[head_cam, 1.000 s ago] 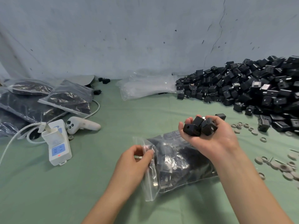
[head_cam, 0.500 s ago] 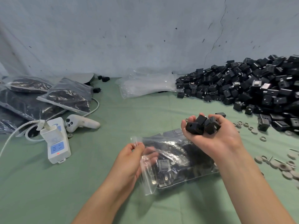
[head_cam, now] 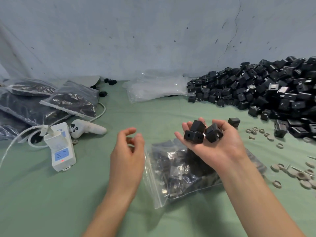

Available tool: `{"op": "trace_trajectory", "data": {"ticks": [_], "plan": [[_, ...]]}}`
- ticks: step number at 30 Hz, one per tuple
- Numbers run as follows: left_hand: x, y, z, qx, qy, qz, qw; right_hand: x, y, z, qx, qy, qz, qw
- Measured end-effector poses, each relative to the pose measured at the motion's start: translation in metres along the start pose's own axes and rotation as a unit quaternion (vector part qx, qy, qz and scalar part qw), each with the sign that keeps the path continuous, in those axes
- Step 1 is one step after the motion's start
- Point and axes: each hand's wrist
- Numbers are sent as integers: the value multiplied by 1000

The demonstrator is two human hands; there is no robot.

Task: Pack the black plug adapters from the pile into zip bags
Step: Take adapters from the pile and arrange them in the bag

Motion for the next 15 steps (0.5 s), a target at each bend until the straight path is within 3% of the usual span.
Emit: {"op": "trace_trajectory", "data": {"ticks": [3, 5, 7, 11, 15], "plan": [[17, 9, 18, 18, 68, -141, 988, 0, 3, 15, 24, 20, 0, 999], [26, 17, 21, -18, 104, -179, 978, 1, 5, 25, 28, 38, -8, 999], [31, 21, 20, -22, 97, -178, 979, 1, 5, 32, 46, 51, -13, 998], [25, 15, 23, 88, -9, -176, 980, 3, 6, 33, 17, 67, -18, 997], [-2, -11, 16, 72, -55, -74, 993, 7, 6, 19, -29, 39, -30, 998]]}}
Point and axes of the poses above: each hand's wrist, its own x-axis away from the middle knuckle, its own y-axis out of the palm, z = x × y, and after that the axes turned 8 degrees about z, right-handed
